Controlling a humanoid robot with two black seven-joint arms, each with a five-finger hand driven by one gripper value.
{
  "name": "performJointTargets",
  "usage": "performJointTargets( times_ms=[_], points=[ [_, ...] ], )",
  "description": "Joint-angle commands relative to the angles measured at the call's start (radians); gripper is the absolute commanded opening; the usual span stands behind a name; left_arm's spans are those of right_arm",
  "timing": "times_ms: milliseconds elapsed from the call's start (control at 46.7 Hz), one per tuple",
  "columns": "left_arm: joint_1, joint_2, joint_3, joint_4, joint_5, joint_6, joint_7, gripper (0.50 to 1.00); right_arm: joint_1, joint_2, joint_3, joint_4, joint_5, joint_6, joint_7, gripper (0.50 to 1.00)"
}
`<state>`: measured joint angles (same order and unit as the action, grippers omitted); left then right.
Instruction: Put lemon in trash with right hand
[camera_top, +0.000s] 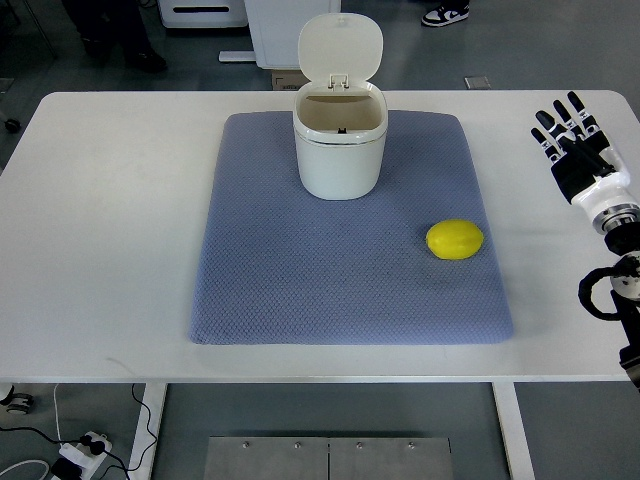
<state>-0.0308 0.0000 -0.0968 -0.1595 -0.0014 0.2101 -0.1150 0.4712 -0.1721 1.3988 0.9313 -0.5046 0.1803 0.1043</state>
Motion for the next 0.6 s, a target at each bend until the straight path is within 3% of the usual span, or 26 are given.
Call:
performJointTargets(
  times_ms=[0, 579],
  points=[
    [0.000, 0.000, 0.000, 0.000, 0.000, 0.000, 0.000, 1.000, -0.005, 0.005, 0.000, 0.000, 0.000, 0.001, 0.000, 1.000],
    [0.005, 0.000, -0.003, 0.000, -0.002, 0.000, 0.000, 1.000, 0.004, 0.013, 0.000, 0.000, 0.000, 0.001, 0.000, 1.000]
  ],
)
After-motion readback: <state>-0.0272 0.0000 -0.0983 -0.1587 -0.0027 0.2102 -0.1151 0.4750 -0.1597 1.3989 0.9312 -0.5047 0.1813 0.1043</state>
